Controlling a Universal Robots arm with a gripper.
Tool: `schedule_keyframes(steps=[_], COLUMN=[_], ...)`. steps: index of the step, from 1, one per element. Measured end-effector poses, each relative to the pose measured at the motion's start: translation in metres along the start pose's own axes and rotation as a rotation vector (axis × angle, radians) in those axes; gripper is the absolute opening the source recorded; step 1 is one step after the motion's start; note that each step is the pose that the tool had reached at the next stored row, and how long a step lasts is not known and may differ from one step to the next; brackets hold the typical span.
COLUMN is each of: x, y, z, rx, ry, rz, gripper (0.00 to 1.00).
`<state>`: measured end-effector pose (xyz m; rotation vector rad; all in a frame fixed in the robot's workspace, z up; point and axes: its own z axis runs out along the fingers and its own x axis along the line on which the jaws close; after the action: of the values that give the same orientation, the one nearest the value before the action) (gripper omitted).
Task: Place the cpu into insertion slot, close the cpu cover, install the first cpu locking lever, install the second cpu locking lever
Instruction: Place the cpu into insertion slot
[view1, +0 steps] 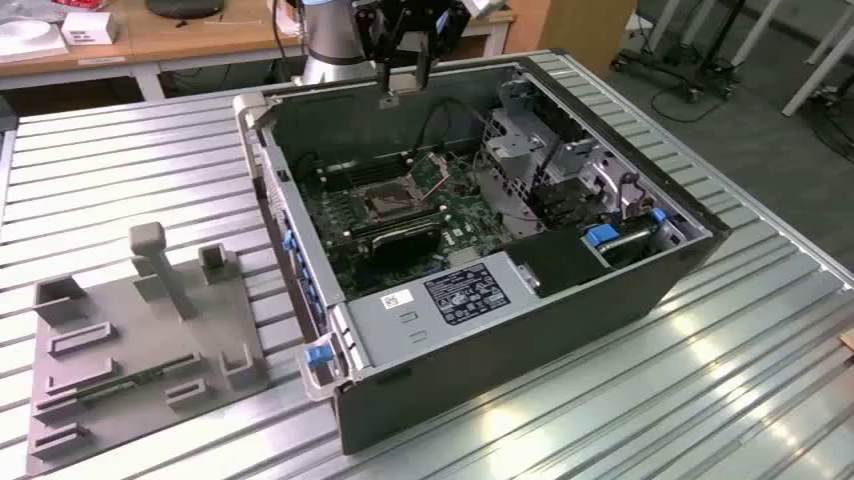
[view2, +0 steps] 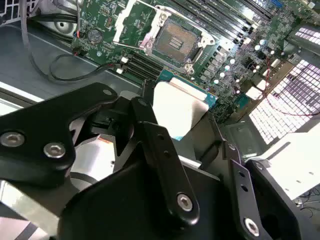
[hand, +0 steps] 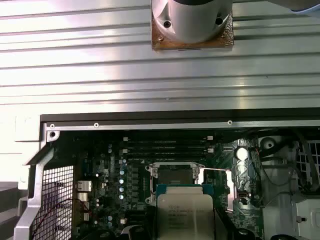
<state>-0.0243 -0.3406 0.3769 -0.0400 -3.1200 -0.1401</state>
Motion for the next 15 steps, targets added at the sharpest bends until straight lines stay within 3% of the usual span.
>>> schedule_keyframes(steps=[5,10,15], x=[0.0,0.0,0.0], y=[0.0,-0.0001,-0.0001], z=[0.0,0.001,0.0011], rx=[0.0,-0.0072,-0.0077], ry=[0.0,0.0002,0.0002], rz=[0.0,0.0,0.0], gripper=[0.54,0.54,0.54])
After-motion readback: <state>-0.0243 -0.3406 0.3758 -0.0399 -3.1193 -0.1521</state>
